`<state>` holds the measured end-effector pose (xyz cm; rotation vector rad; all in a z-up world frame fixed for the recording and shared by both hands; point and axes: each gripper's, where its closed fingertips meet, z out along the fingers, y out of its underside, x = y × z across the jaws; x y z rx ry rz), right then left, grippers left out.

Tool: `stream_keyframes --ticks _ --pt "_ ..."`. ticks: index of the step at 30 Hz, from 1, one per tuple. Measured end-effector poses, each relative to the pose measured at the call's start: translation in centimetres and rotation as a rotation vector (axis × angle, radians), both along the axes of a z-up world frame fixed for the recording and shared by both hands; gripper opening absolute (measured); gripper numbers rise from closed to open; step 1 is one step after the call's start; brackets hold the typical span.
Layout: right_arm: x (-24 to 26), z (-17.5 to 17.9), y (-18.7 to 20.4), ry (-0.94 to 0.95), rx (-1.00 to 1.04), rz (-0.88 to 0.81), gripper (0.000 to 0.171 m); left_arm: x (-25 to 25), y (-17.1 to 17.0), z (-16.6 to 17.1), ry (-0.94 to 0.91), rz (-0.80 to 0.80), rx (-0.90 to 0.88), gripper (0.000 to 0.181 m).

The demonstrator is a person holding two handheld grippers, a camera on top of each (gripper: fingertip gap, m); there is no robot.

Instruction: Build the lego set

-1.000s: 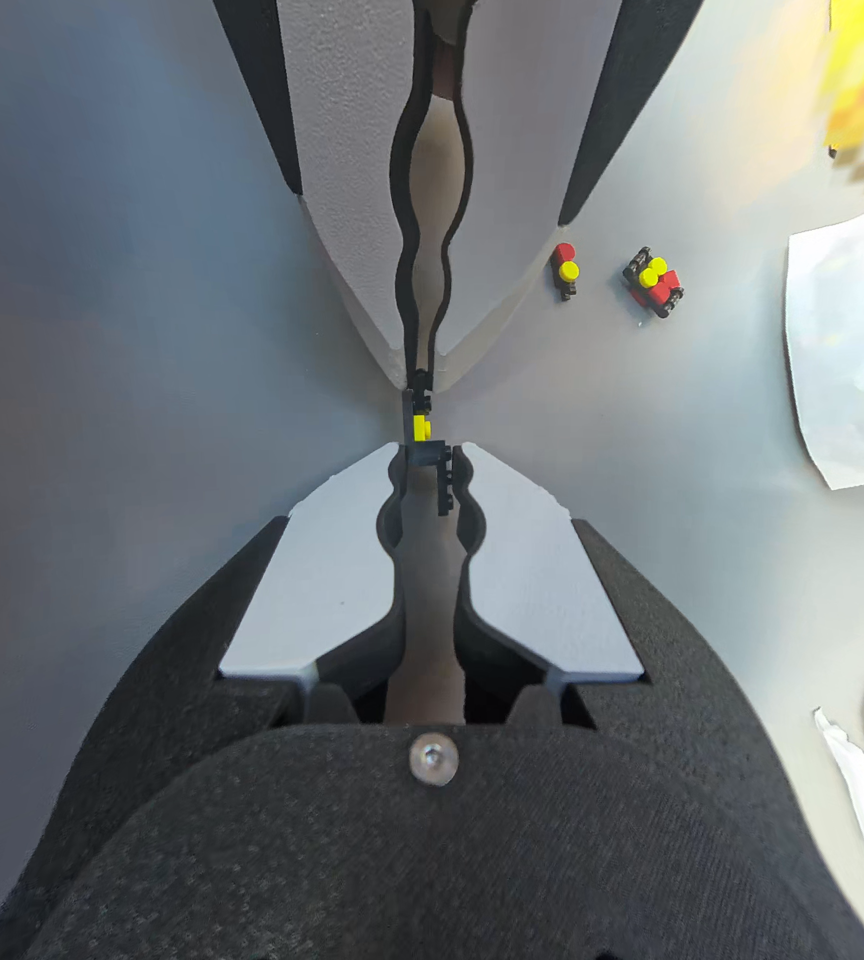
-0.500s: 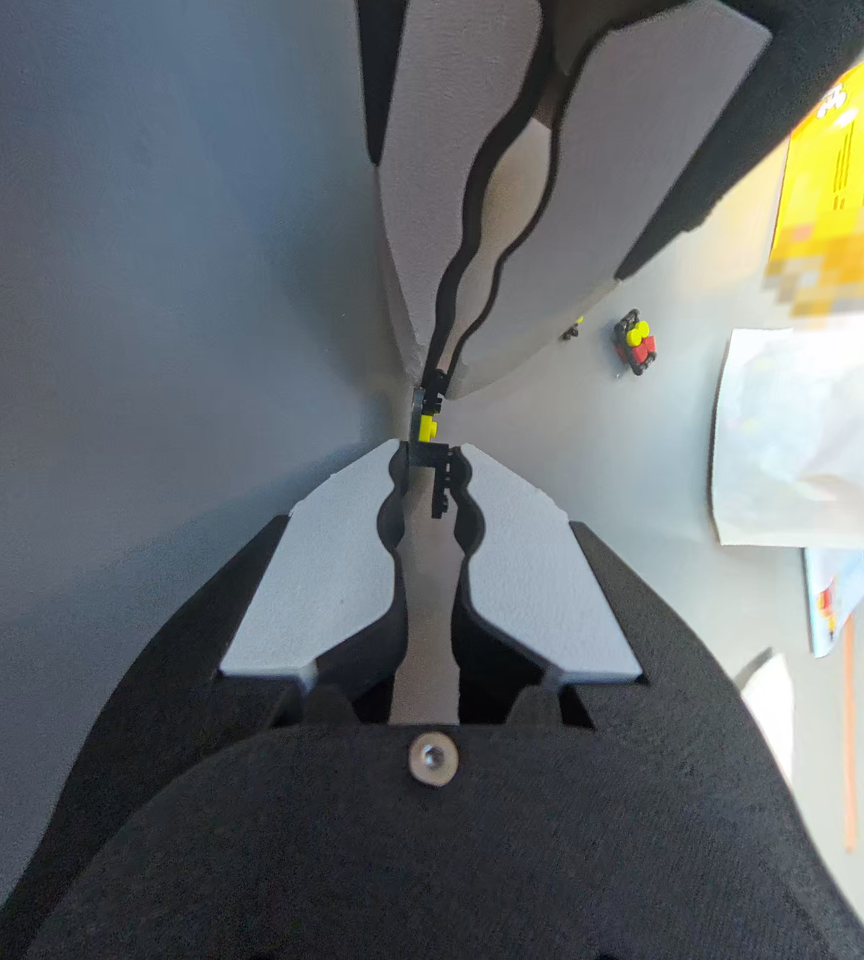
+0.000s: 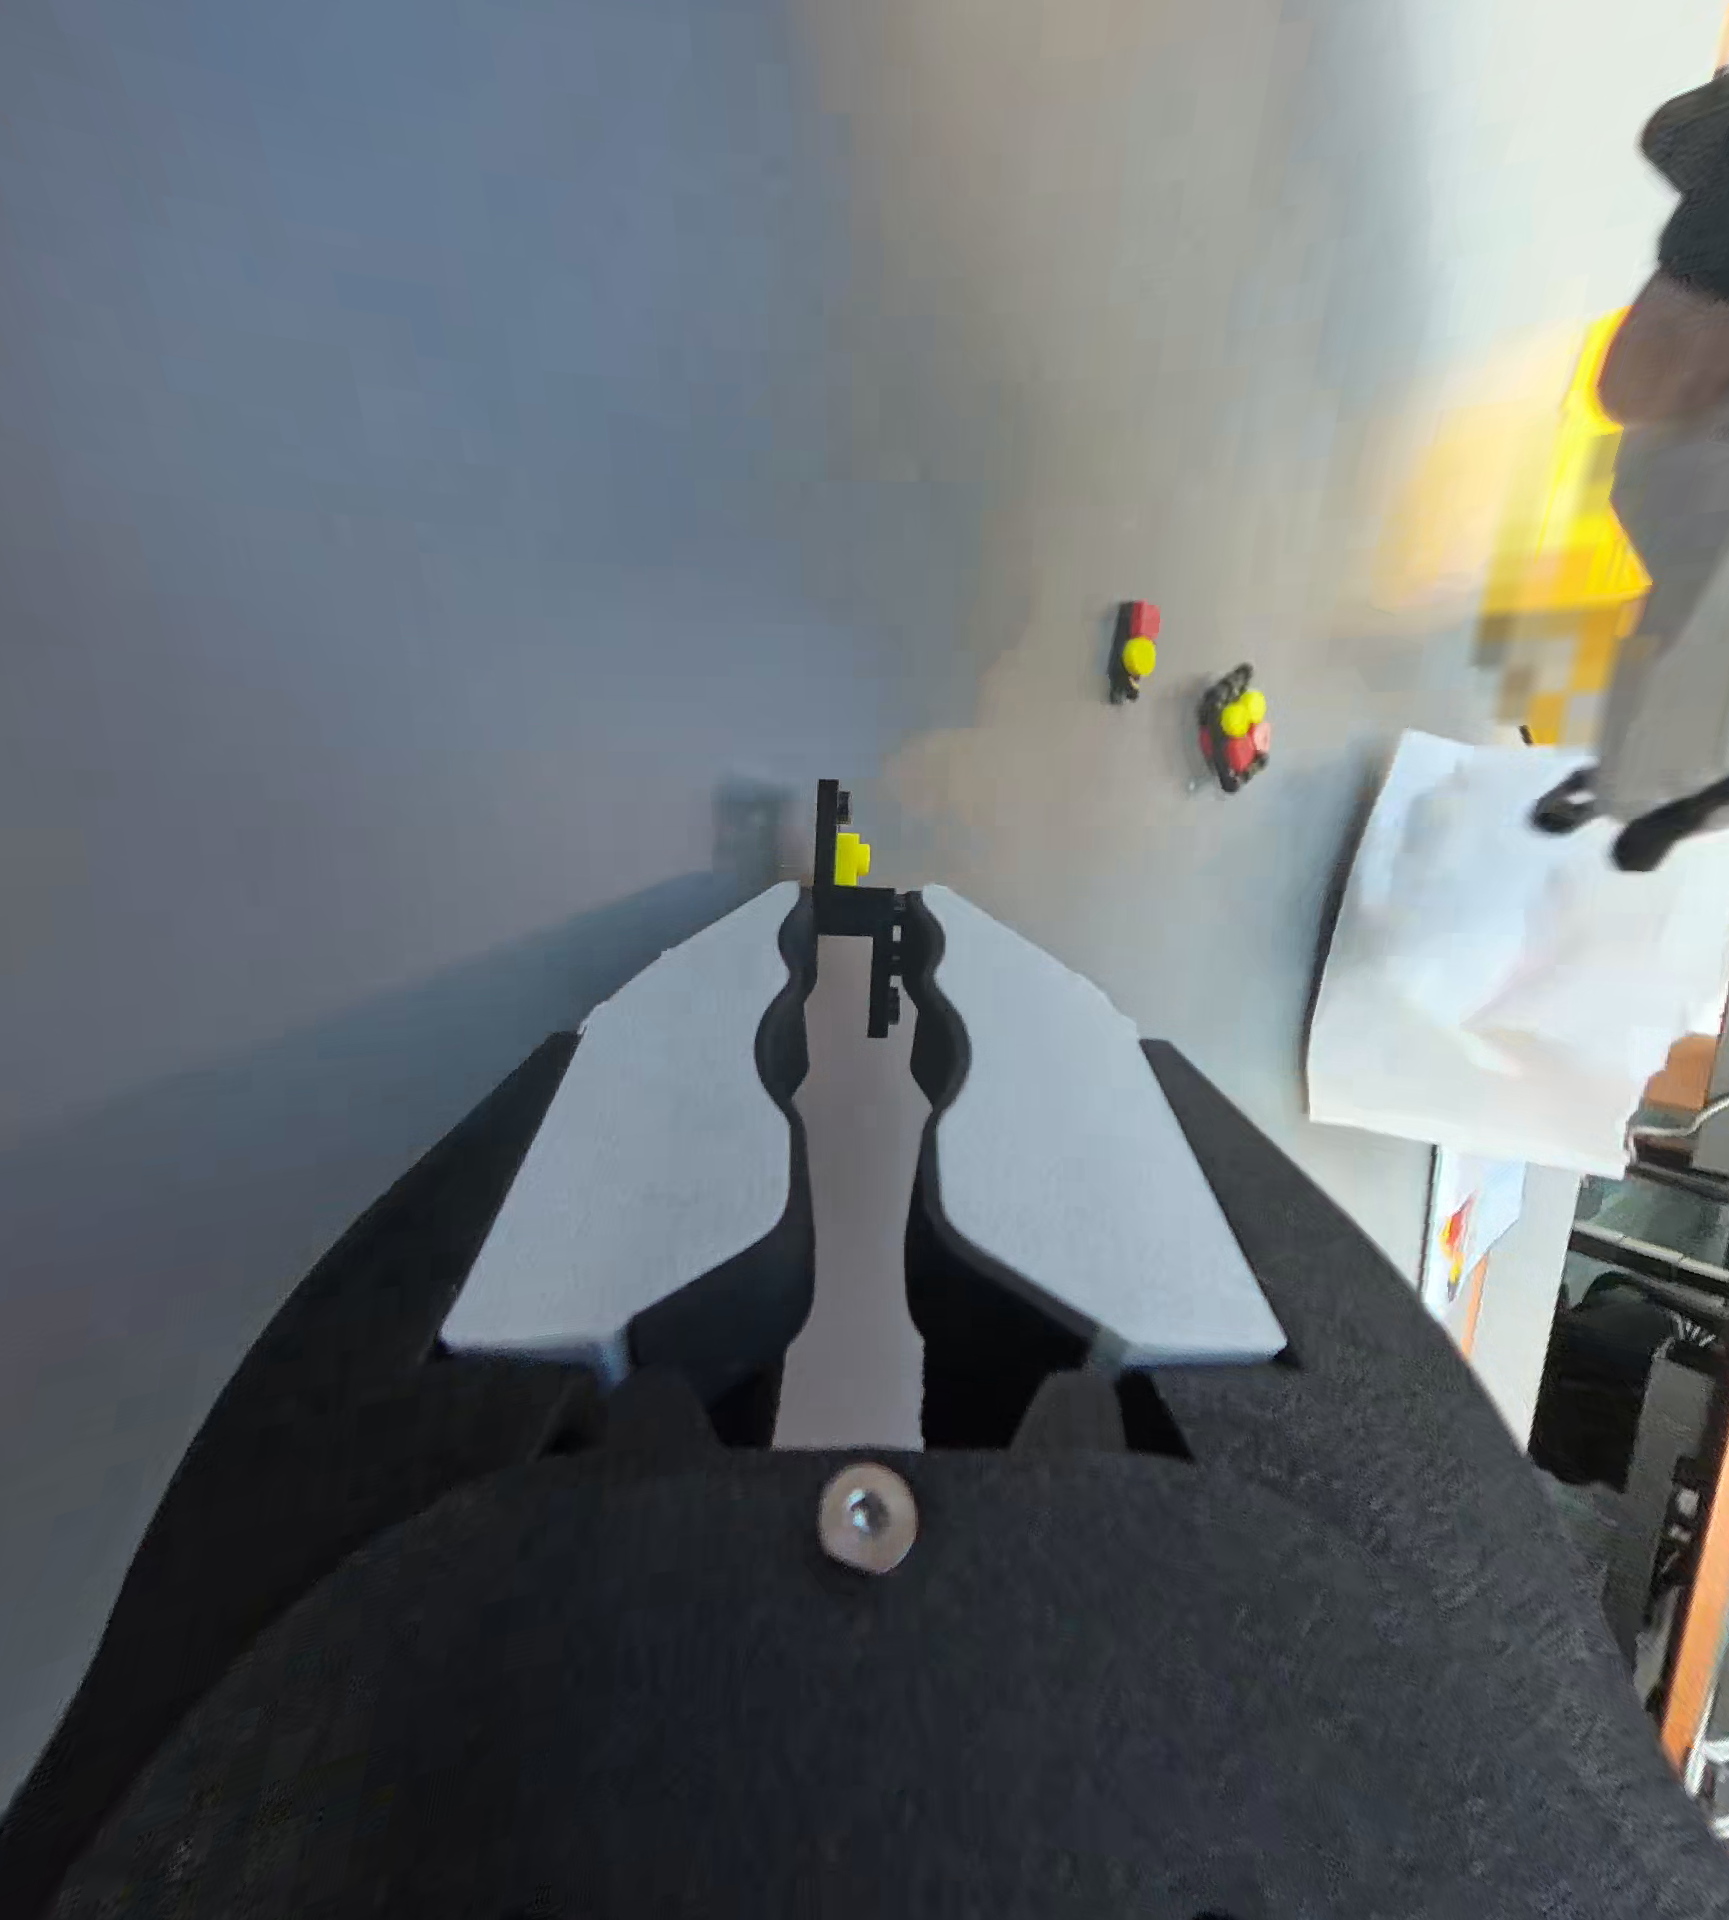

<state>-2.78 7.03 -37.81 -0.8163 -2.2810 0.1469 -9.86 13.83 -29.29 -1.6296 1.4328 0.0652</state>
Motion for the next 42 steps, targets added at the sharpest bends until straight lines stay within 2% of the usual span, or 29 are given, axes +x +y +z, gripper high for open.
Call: stream_keyframes --ticks 2,4,7,10,12,16,21,25,29,32,35,38,42 --pt "0.0 0.6 1.1 0.035 0.001 -0.048 0.015 -2.3 3.5 2.4 -0.033 0.052 0.035 0.004" --pt "0.1 1.2 2.2 0.053 0.001 -0.096 0.015 -4.0 6.7 3.2 -0.046 0.104 -0.044 0.004" --pt "0.2 2.2 3.4 0.085 -0.012 -0.149 0.015 -4.5 9.7 3.3 -0.091 0.105 -0.19 0.004" --pt "0.2 2.7 4.1 0.105 -0.015 -0.177 0.016 -4.7 11.0 1.7 -0.13 0.124 -0.375 0.005" --pt "0.3 2.9 4.4 0.116 -0.009 -0.187 0.015 -4.3 11.0 1.2 -0.188 0.117 -0.474 0.004" --pt "0.5 2.6 5.2 0.116 -0.02 -0.222 0.016 -3.7 10.6 1.8 -0.324 0.09 -0.542 0.004" --pt "0.6 1.8 5.7 0.087 0.002 -0.235 0.016 -4.1 10.6 1.2 -0.404 0.156 -0.65 0.004" --pt "0.6 1.8 5.4 0.09 -0.019 -0.231 0.016 -4.7 10.9 0.5 -0.323 0.191 -0.602 0.014" --pt "0.8 2.2 6.0 0.106 -0.014 -0.252 0.016 -4.4 10.7 0.7 -0.323 0.165 -0.616 0.019" --pt "0.9 2.8 6.1 0.14 -0.039 -0.264 0.016 -4.7 11.0 0.6 -0.334 0.191 -0.616 0.017" --pt "1.2 2.8 6.4 0.139 -0.014 -0.279 0.016 -5.2 11.2 0.2 -0.234 0.212 -0.549 0.009" --pt "1.3 3.0 6.3 0.146 -0.024 -0.283 0.016 -5.3 10.7 0.0 -0.148 0.195 -0.513 0.012" --pt "1.5 3.0 6.5 0.145 -0.025 -0.289 0.016 -5.9 11.2 0.9 -0.188 0.23 -0.486 0.014"
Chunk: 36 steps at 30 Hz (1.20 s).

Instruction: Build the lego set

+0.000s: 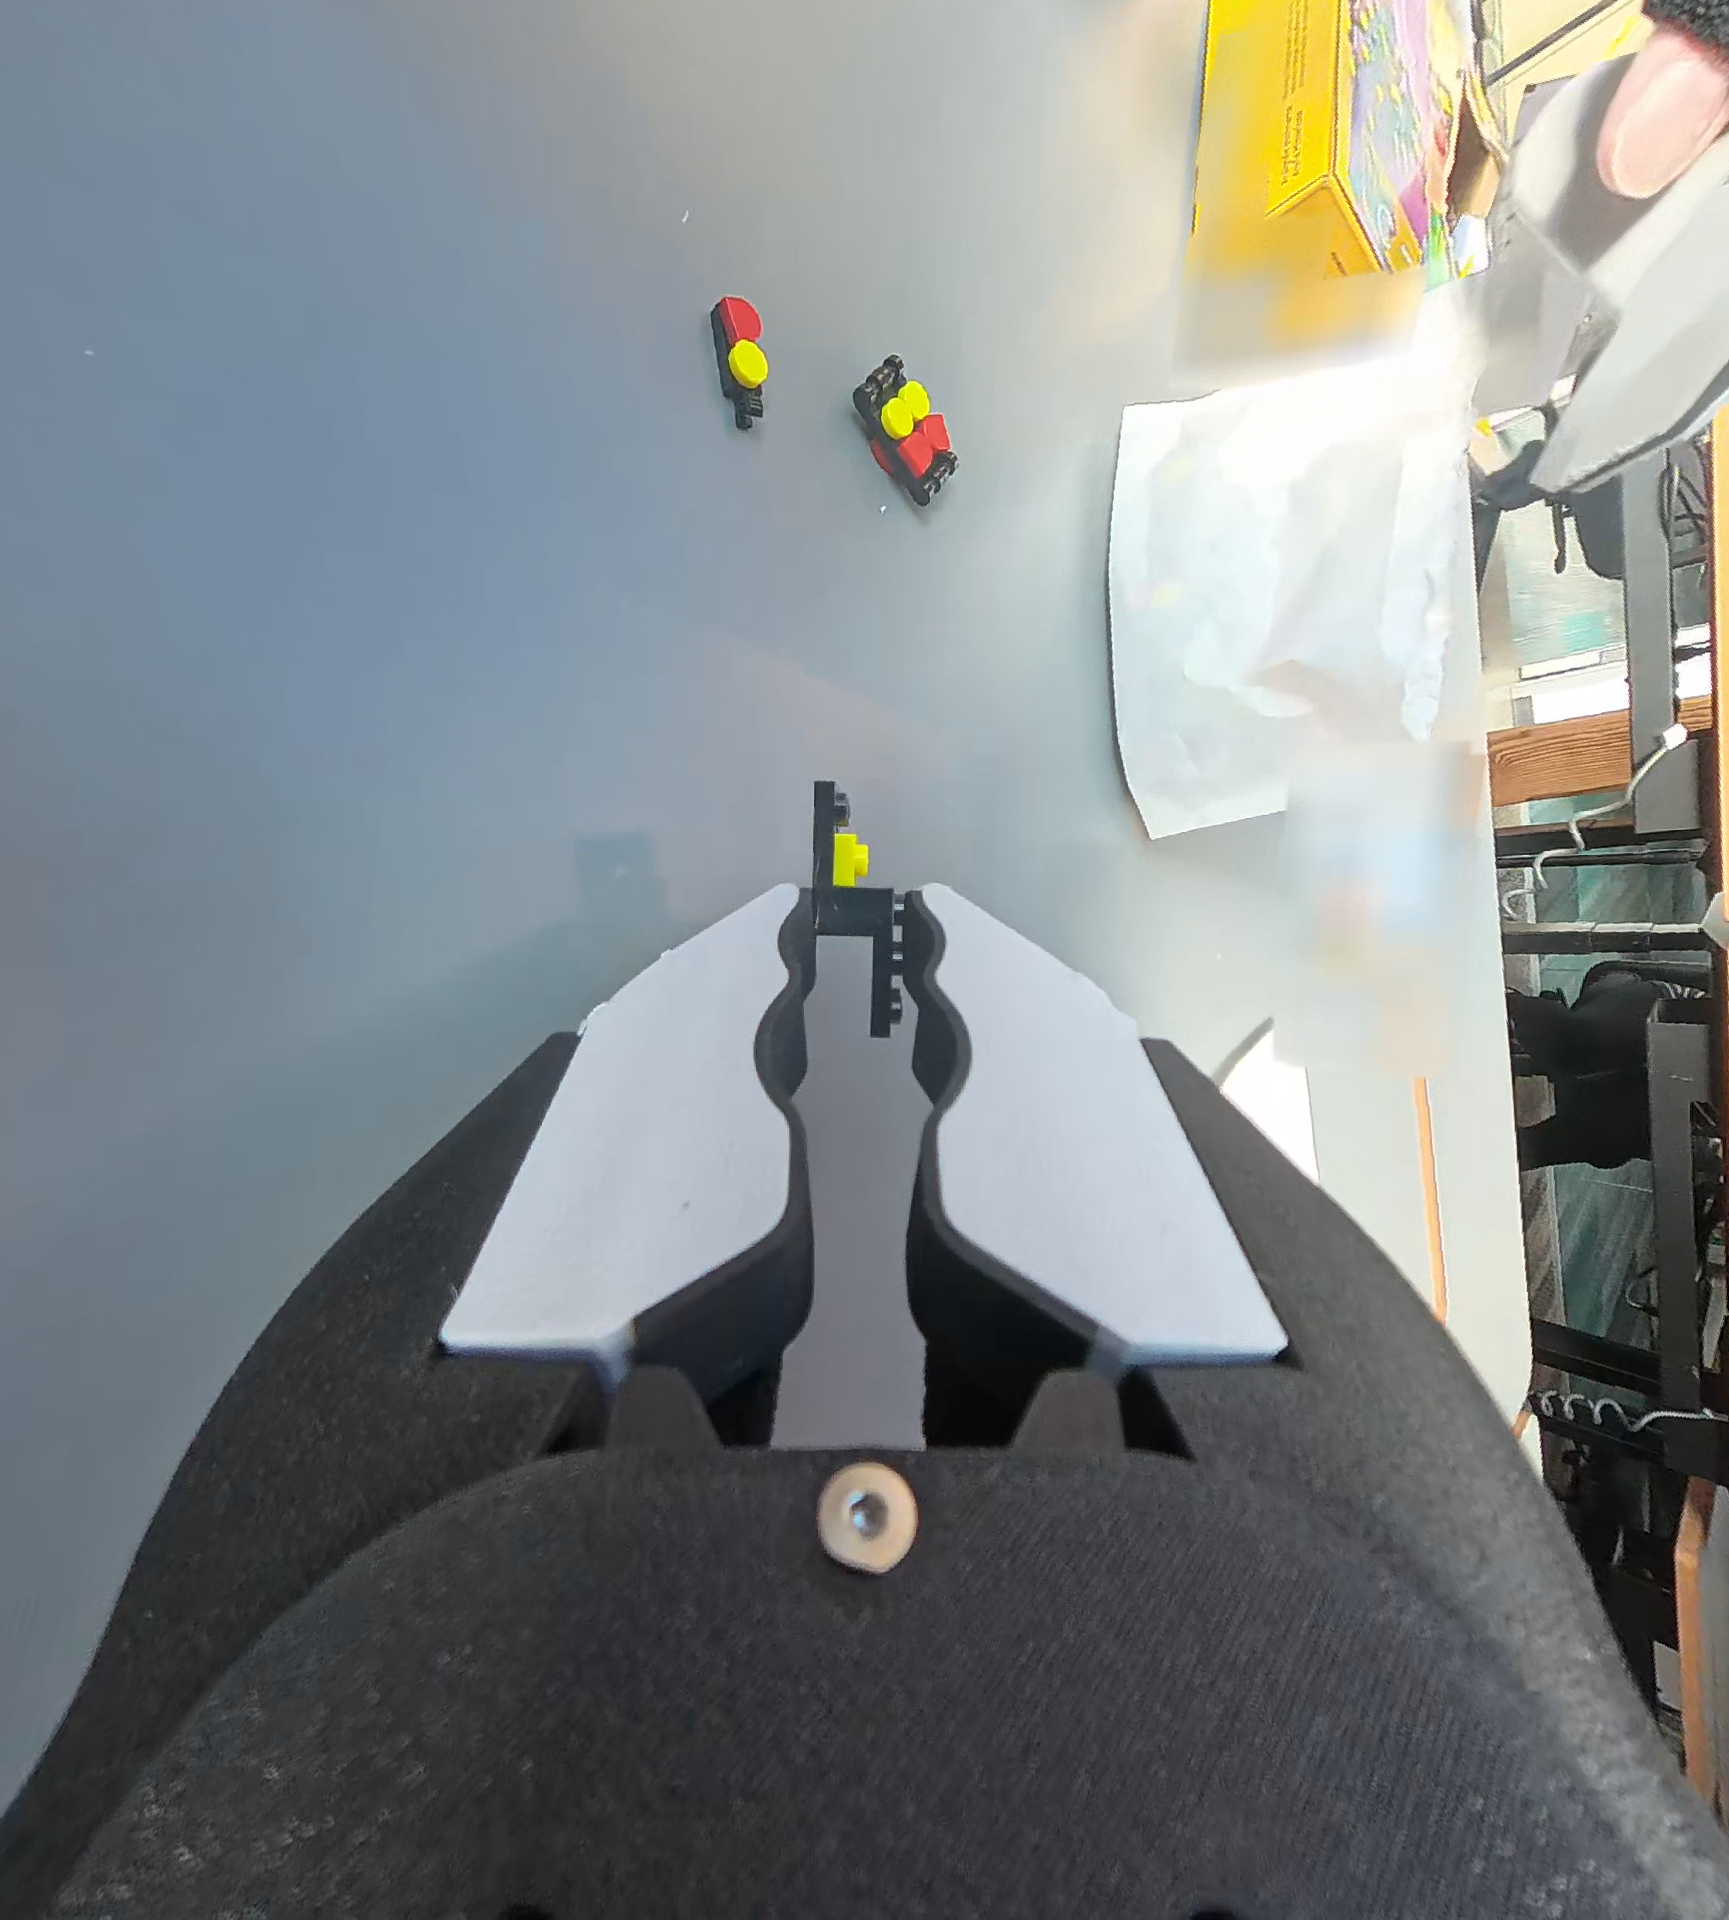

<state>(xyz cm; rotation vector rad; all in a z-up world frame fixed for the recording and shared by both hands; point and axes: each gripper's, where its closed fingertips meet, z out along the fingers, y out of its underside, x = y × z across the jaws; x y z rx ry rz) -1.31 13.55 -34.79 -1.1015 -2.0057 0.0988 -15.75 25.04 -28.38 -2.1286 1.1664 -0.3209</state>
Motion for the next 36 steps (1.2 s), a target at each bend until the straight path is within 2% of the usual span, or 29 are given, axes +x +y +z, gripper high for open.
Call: stream_keyframes --ticks 3,8,13,15,17,20,23,27,31,34,36 --pt "0.0 0.0 0.2 0.004 0.002 -0.005 0.016 0.0 0.1 0.8 -0.05 0.012 0.01 0.016" --pt "0.0 0.3 0.5 0.011 0.01 -0.018 0.016 -0.4 0.3 -0.4 0.008 0.031 0.008 0.023" --pt "-0.1 1.8 1.9 0.083 -0.015 -0.083 0.016 0.3 0.4 0.2 -0.111 0.039 -0.009 0.03" --pt "-0.3 2.7 2.4 0.136 -0.049 -0.107 0.016 1.4 -0.3 1.0 -0.262 0.02 -0.098 0.034" --pt "-0.6 3.7 3.2 0.195 -0.085 -0.142 0.016 2.7 -1.0 2.8 -0.497 -0.013 -0.187 0.034" --pt "-1.5 6.5 4.7 0.325 -0.128 -0.191 0.016 3.1 -0.9 6.4 -0.837 -0.032 -0.198 0.03" --pt "-2.7 10.1 5.7 0.483 -0.153 -0.206 0.016 3.4 -2.1 8.9 -1.033 -0.122 -0.216 0.029" --pt "-4.6 14.2 5.7 0.656 -0.213 -0.157 0.015 4.0 -3.2 10.8 -1.124 -0.2 -0.214 0.029" --pt "-6.2 16.4 5.8 0.752 -0.335 -0.103 0.015 4.4 -3.8 11.8 -1.175 -0.254 -0.219 0.029" --pt "-6.8 16.0 6.0 0.716 -0.371 -0.091 0.016 4.4 -4.0 12.0 -1.193 -0.264 -0.221 0.03" --pt "-6.7 13.8 5.7 0.614 -0.407 -0.099 0.016 4.3 -4.2 12.2 -1.212 -0.272 -0.226 0.029"
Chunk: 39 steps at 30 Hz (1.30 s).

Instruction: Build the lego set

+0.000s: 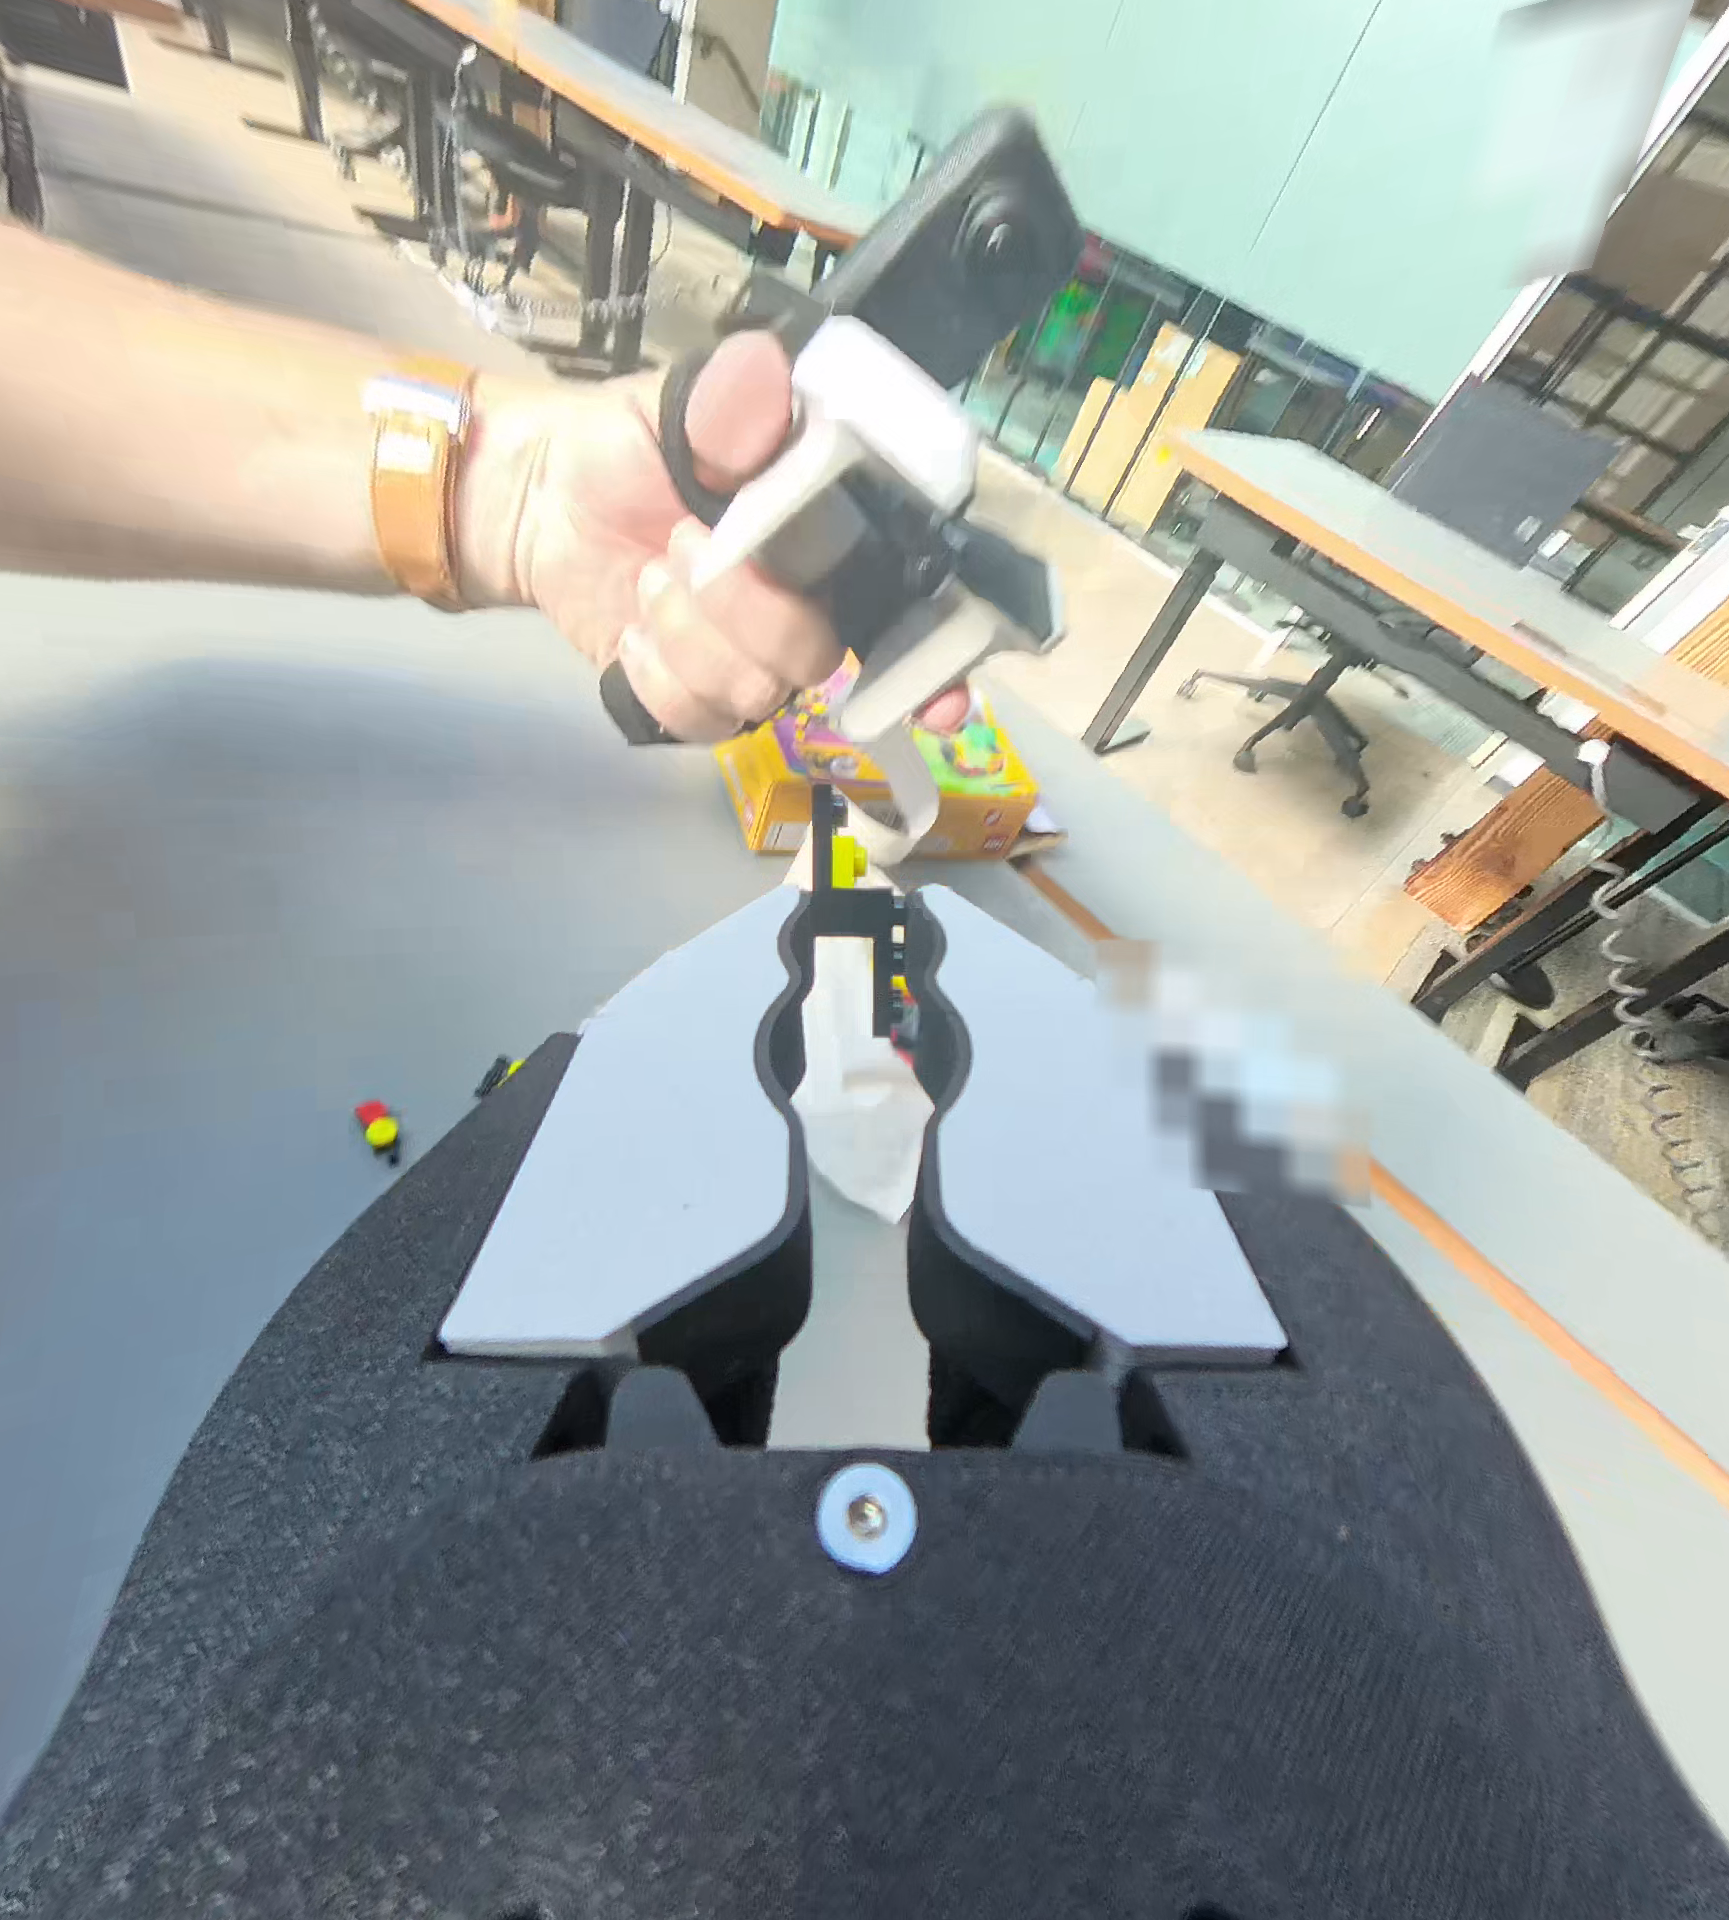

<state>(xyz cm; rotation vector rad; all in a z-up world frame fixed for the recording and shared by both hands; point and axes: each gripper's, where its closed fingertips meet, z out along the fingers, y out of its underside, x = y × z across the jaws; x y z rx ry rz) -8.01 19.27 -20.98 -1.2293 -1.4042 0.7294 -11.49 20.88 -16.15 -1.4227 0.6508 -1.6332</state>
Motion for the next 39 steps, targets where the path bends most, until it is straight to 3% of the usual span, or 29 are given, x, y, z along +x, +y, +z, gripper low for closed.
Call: stream_keyframes --ticks 6,12,15,20,23,34,39 --pt "2.1 -10.7 -1.7 -0.352 -0.106 0.029 0.016 -0.4 -0.3 0.4 -0.042 -0.001 0.0 0.029" --pt "3.0 -13.2 -3.2 -0.457 -0.183 0.084 0.034 -0.1 -1.0 0.9 -0.054 -0.02 0.015 0.029" --pt "2.4 -10.5 -3.1 -0.363 -0.201 0.107 0.039 0.1 -1.1 1.1 -0.06 -0.02 0.016 0.029" --pt "0.4 1.4 -2.0 0.121 -0.273 0.128 0.031 0.5 -1.2 1.1 -0.053 -0.016 0.027 0.029" --pt "-0.8 4.7 -1.5 0.205 -0.278 0.142 0.029 0.6 -1.1 1.2 -0.062 -0.018 0.027 0.029" --pt "-3.8 4.7 -0.6 0.176 -0.298 0.167 0.027 1.1 -1.6 0.8 -0.038 -0.036 0.039 0.028" --pt "-4.0 4.8 -0.8 0.171 -0.266 0.179 0.008 1.2 -1.5 0.8 -0.04 -0.036 0.039 0.028"
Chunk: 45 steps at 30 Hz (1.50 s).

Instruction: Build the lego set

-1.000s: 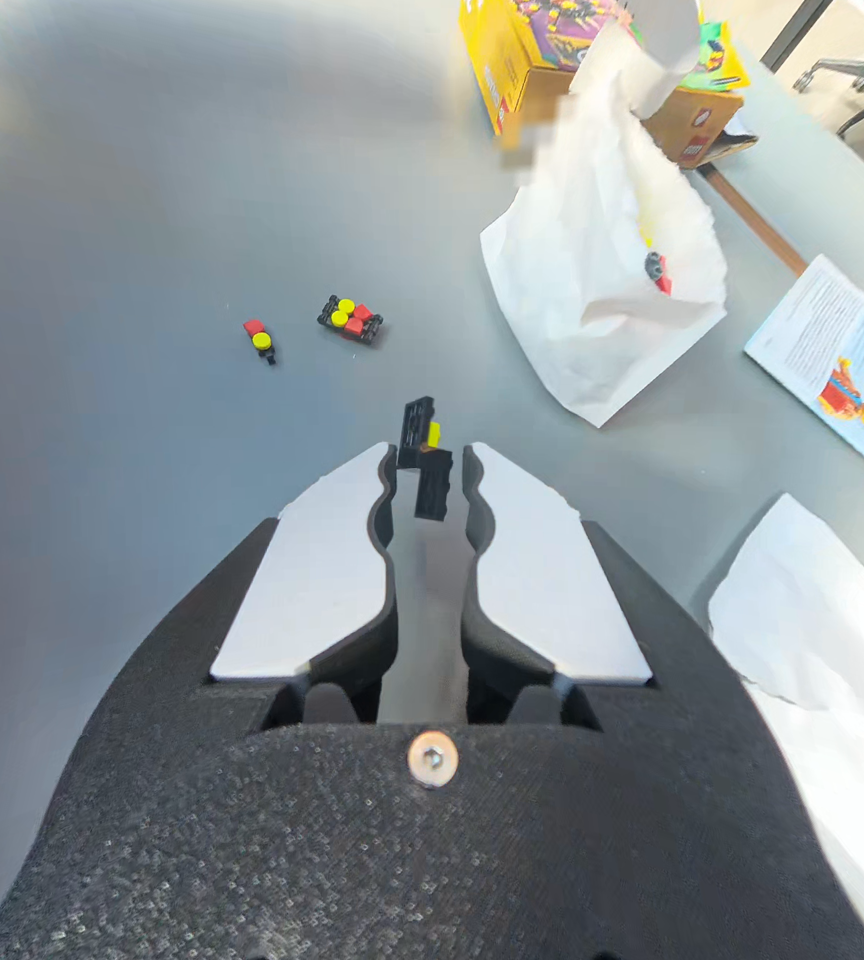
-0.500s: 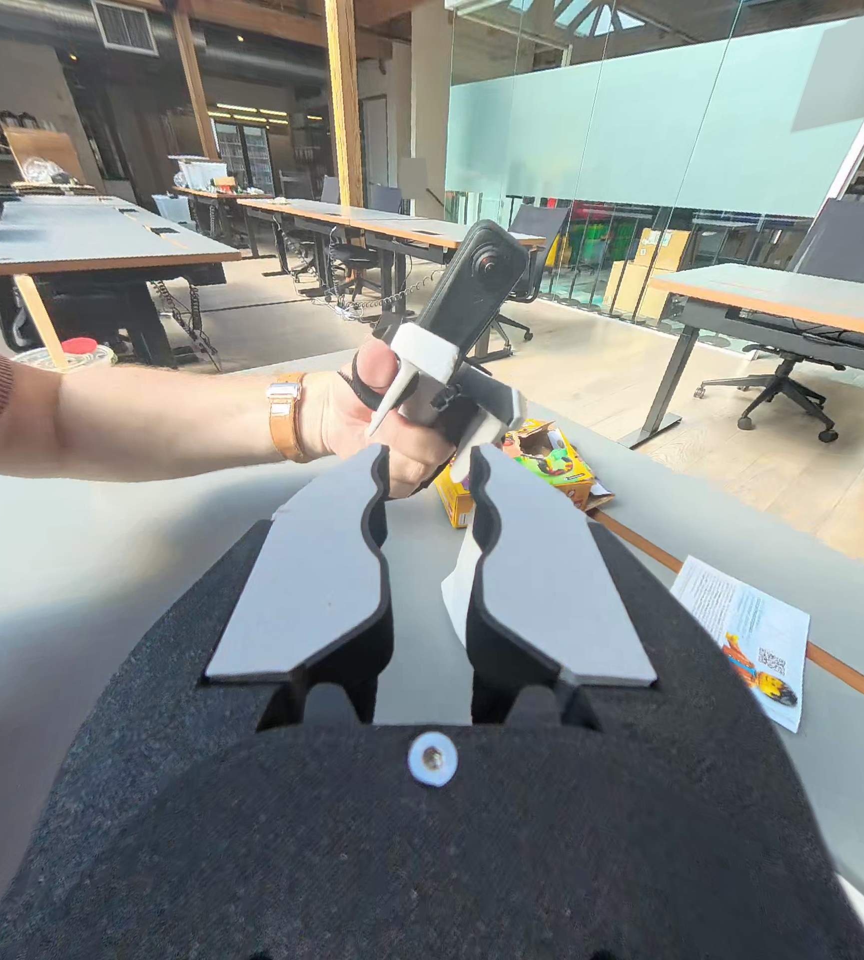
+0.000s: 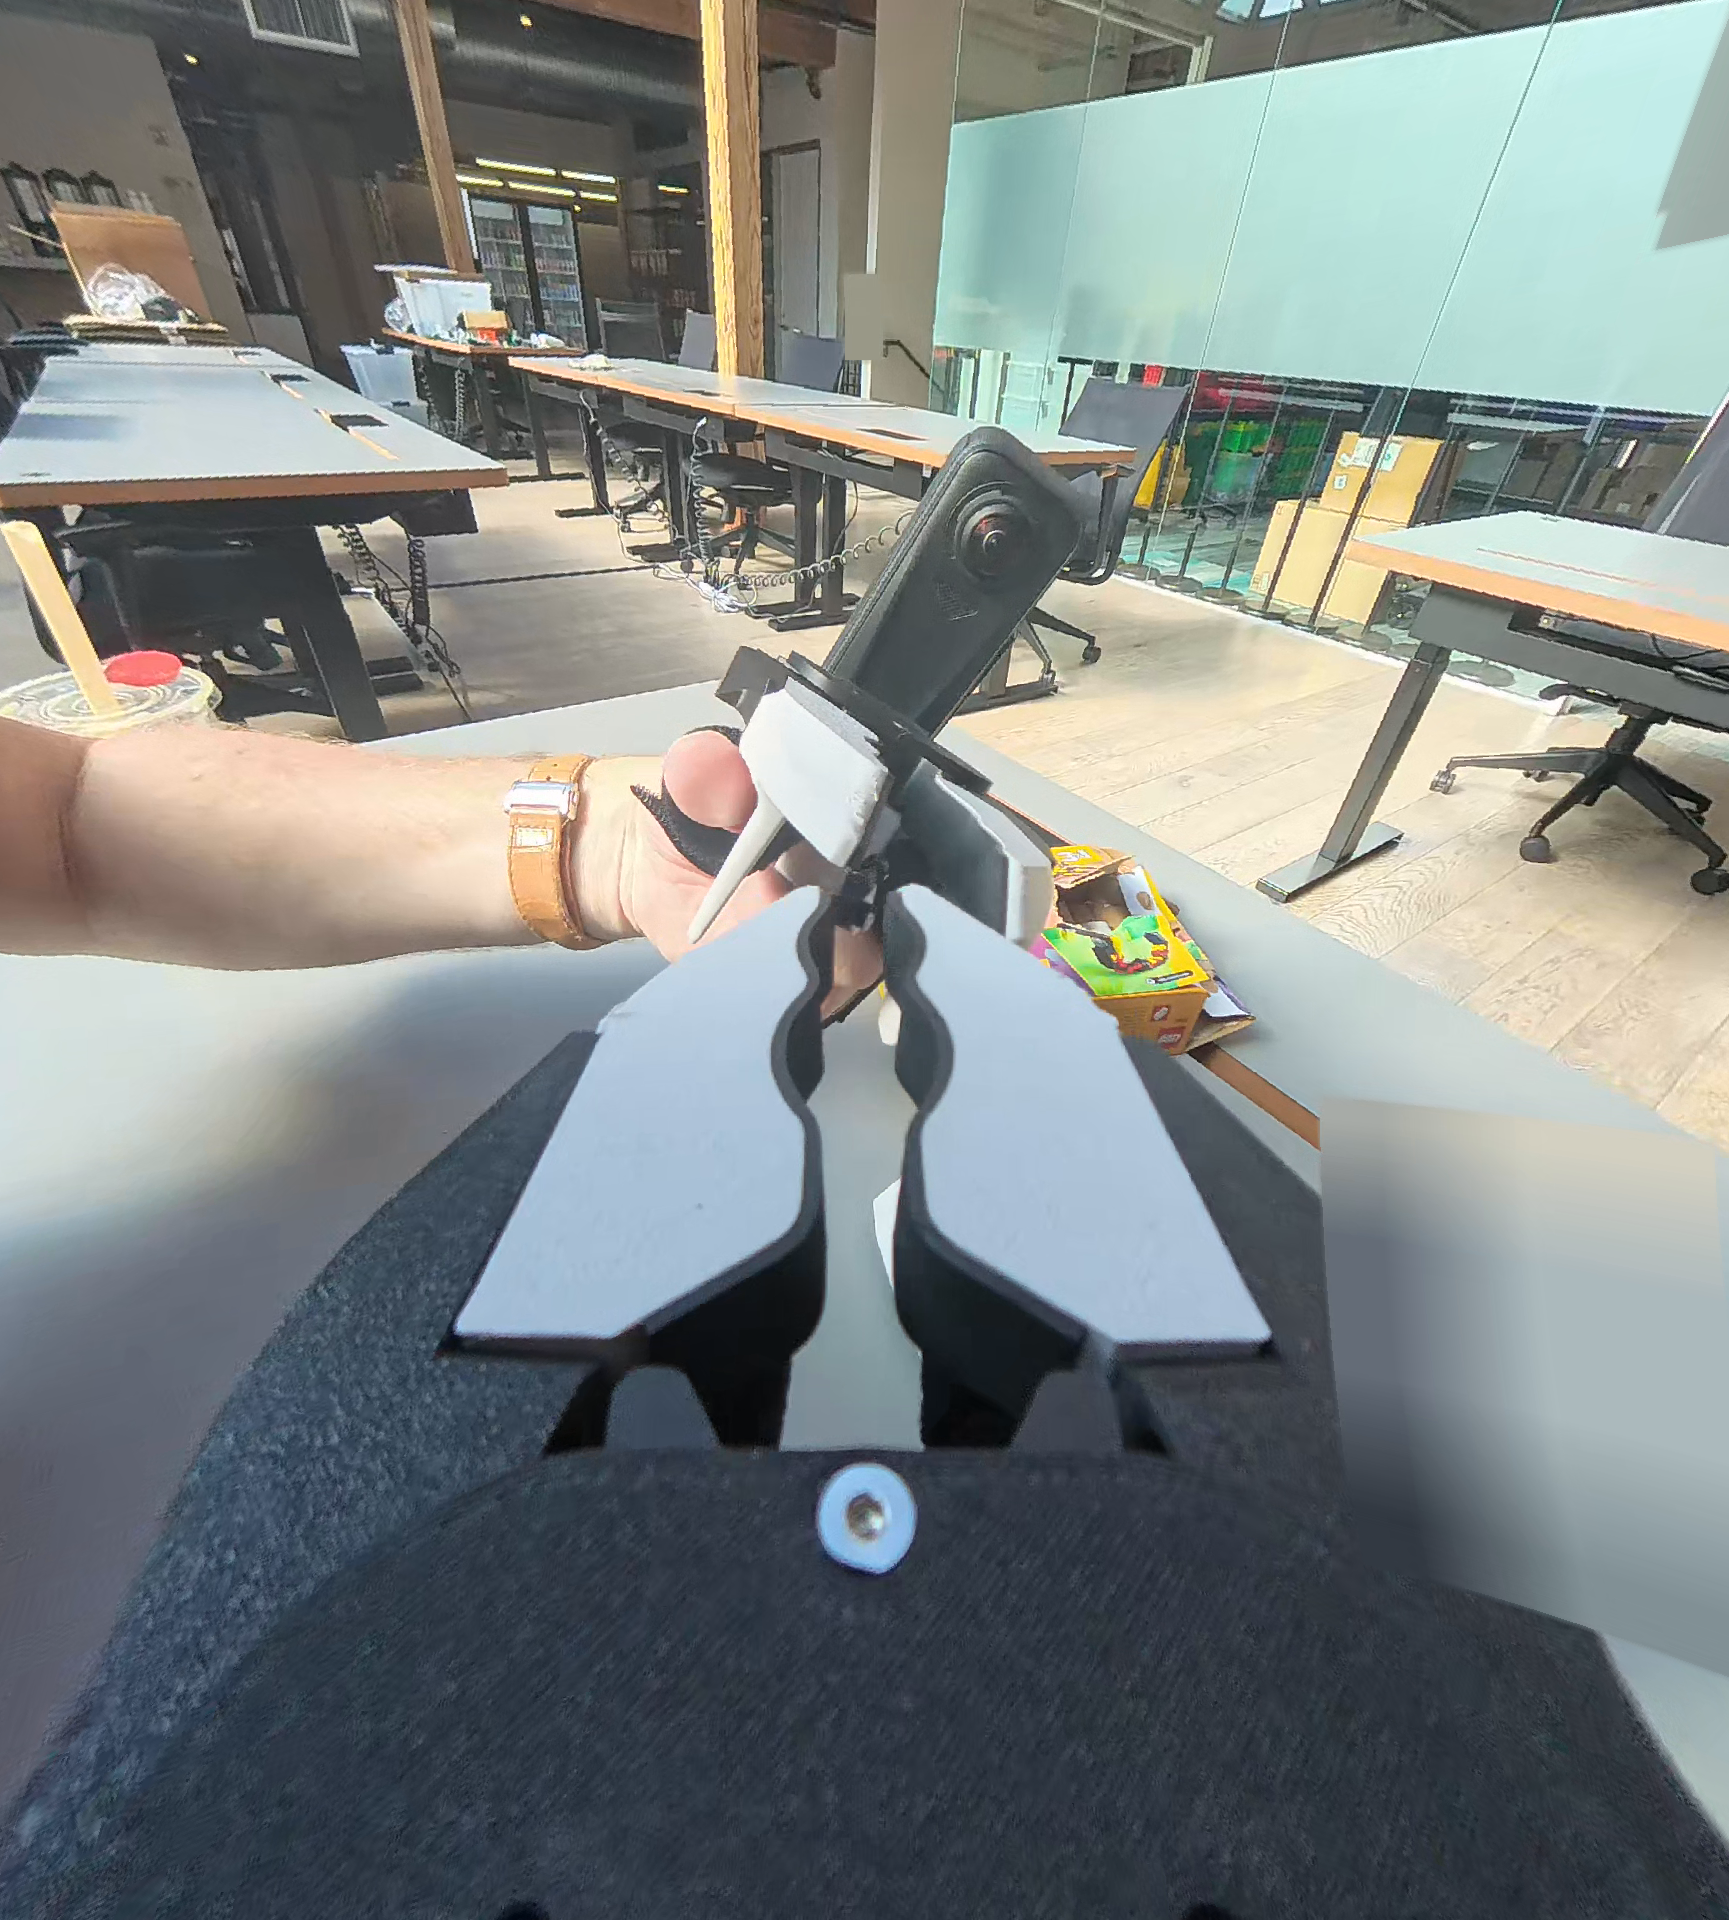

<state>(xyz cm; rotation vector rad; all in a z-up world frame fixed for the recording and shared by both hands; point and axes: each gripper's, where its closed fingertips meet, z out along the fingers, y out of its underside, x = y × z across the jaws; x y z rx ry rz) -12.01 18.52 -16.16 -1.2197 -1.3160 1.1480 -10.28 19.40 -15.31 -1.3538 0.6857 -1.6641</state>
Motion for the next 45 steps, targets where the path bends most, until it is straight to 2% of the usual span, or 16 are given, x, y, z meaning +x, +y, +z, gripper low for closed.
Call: stream_keyframes --ticks 10,13,18,21,23,28,30,32,36,40,43,45 --pt "0.5 -0.6 0.7 -0.014 0.01 -0.027 0.005 -0.4 0.2 0.0 -0.007 0.01 -0.003 0.028" --pt "0.6 -1.9 1.6 -0.071 0.026 -0.047 0.005 -0.9 0.3 -0.1 -0.002 0.037 -0.003 0.028" --pt "0.1 -8.2 5.3 -0.377 0.065 -0.078 0.006 -3.5 1.1 -1.0 0.066 0.244 0.045 0.027" --pt "-0.6 -11.3 6.0 -0.542 0.094 -0.061 0.011 -5.1 0.9 -1.9 0.098 0.374 0.084 0.027" --pt "-0.9 -12.1 6.2 -0.594 0.108 -0.064 0.02 -5.7 0.5 -2.3 0.107 0.411 0.094 0.026" --pt "-0.7 -11.7 6.6 -0.593 0.115 -0.089 0.021 -6.2 0.2 -3.8 0.195 0.469 0.104 0.026" --pt "0.6 -10.9 5.9 -0.565 0.123 -0.086 0.022 -5.9 -0.2 -4.7 0.279 0.491 0.128 0.026" --pt "2.8 -11.3 3.7 -0.579 0.139 -0.023 0.021 -5.2 -1.1 -6.5 0.446 0.511 0.189 0.026" --pt "7.2 -17.4 0.3 -0.792 0.248 0.044 0.025 -4.3 -2.7 -11.2 0.786 0.535 0.309 0.026" --pt "7.8 -21.8 -1.2 -0.867 0.288 0.089 0.031 -3.0 -4.2 -13.6 0.817 0.479 0.305 0.025" --pt "6.6 -21.9 -0.9 -0.816 0.258 0.086 0.033 -2.4 -4.7 -14.8 0.825 0.445 0.277 0.025" --pt "6.1 -22.1 -1.1 -0.812 0.238 0.114 0.017 -2.4 -4.9 -15.3 0.859 0.441 0.287 0.025"
